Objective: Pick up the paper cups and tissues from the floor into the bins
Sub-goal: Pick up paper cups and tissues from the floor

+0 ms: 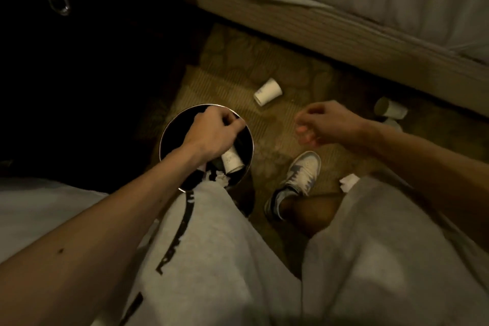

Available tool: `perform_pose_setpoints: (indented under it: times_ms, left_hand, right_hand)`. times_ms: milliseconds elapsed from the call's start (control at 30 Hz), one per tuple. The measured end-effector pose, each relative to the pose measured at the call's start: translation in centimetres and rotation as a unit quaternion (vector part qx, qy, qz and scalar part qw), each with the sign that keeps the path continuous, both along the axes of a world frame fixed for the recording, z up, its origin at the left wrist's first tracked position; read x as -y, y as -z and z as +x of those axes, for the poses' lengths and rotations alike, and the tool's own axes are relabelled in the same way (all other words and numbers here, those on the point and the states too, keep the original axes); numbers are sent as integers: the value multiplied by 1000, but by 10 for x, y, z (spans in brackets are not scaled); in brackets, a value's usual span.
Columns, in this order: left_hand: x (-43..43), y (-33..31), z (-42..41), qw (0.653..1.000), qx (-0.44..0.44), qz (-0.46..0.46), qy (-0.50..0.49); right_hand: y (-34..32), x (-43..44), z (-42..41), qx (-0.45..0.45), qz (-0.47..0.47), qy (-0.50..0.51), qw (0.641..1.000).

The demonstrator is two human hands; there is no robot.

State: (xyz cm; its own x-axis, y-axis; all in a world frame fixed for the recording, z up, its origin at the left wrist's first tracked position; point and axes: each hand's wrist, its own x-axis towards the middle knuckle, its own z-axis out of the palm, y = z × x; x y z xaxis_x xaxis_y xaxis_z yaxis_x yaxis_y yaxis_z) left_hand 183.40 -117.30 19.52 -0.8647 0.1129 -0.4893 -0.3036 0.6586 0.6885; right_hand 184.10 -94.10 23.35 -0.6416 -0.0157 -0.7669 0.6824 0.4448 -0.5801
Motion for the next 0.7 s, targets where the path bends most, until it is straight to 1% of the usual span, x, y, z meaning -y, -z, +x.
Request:
perform_pose_setpoints:
  times_ms: [100,200,300,433,567,700]
  left_hand:
    - [-30,-8,-16,999,-21,-6,36]
    - [-55,9,-39,997,-11,-28,73]
    - [-75,53,-77,994,7,-47,103]
    - [-98,120,-132,990,27,-60,125]
    - [-113,182,-170,984,96,-86,124]
    - [-116,228,-197,976,146,-122,106]
  right_hand:
    - [3,-12,-6,5,-22,46,999]
    - [27,-16,-16,32,-27,77,996]
    - [73,-26,-40,40,-38,91,994]
    - [150,-39,-74,60,-53,139,987]
    - [211,-39,-104,82,-70,166,980]
    - [249,-35,-132,85,-101,173,976]
